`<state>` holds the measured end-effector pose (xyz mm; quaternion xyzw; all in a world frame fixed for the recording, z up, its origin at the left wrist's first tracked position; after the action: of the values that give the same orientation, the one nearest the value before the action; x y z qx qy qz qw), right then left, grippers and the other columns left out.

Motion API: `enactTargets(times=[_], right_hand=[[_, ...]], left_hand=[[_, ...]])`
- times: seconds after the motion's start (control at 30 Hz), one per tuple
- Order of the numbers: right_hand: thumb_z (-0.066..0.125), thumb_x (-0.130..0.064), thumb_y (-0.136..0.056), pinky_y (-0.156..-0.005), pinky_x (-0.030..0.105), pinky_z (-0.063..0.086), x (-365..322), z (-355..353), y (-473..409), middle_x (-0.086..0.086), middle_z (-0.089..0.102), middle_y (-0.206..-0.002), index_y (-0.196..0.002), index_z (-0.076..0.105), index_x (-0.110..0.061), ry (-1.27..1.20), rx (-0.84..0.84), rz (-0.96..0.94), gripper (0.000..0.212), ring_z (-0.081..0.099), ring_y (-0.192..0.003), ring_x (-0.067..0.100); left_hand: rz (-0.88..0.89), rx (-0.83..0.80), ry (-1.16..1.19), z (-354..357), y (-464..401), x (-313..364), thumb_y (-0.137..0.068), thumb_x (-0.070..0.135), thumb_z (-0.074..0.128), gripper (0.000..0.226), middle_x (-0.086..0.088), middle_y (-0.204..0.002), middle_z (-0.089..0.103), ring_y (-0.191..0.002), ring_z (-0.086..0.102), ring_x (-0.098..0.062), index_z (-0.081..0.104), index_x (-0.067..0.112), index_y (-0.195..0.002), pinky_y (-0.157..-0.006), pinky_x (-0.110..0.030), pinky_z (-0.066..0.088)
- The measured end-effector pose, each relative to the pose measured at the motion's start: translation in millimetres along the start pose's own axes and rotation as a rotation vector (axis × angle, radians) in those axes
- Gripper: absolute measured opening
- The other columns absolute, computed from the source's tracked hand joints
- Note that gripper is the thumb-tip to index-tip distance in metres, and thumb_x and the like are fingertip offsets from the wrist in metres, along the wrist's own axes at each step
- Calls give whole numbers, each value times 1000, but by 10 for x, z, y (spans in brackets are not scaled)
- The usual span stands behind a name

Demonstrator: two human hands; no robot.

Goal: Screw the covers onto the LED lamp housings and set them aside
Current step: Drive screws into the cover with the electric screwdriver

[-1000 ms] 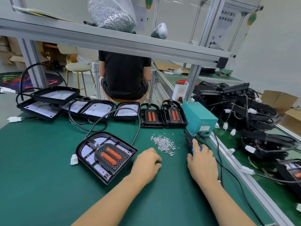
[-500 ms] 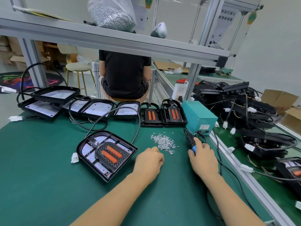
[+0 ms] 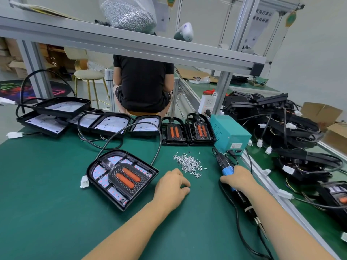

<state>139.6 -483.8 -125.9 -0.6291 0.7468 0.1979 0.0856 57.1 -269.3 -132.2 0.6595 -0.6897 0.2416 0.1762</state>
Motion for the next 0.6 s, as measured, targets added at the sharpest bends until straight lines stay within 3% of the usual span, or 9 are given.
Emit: enactTargets(times=[0.1, 0.27, 0.43, 0.6], right_hand=[[70, -23, -79, -49, 27, 33, 21, 2, -16, 3, 44, -75, -74, 39, -12, -10, -9, 17, 34, 42, -57, 14], [71, -18, -78, -52, 27, 33, 51, -29, -4, 8, 48, -79, -81, 46, -7, -135, -12, 12, 28, 43, -63, 19], [71, -11, -77, -53, 27, 42, -63, -320, 87, 9, 53, -74, -84, 57, -6, -555, 4, -26, 17, 47, -60, 23], [70, -9, -76, -50, 26, 47, -472, -598, 285, 5, 62, -72, -87, 62, -9, -1018, -194, -47, 14, 50, -59, 18]], left_hand=[[12, 46, -12, -10, 18, 45, -92, 29, 56, 17, 10, -110, 55, -106, 48, -12, 71, 30, -99, -85, -26, 40], [58, 72, -20, -33, 73, 116, -96, 23, 47, 16, 8, -106, 56, -103, 49, -15, 63, 23, -96, -84, -30, 40], [67, 98, 199, -288, 144, 240, -92, 17, 46, 15, 4, -78, 66, -70, 54, -17, 53, 23, -81, -72, -33, 46], [79, 148, 451, -636, 197, 329, -86, 12, 57, 17, 5, -70, 67, -59, 52, -9, 63, 22, -74, -64, -26, 47]])
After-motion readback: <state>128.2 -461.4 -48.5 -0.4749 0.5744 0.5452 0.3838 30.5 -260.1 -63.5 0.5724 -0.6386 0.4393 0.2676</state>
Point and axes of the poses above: each hand's wrist, its own y-axis away from the middle knuckle, its own z-axis out of the palm, x = y × z, the point moved 9 cm from there along -y, towards the middle knuckle
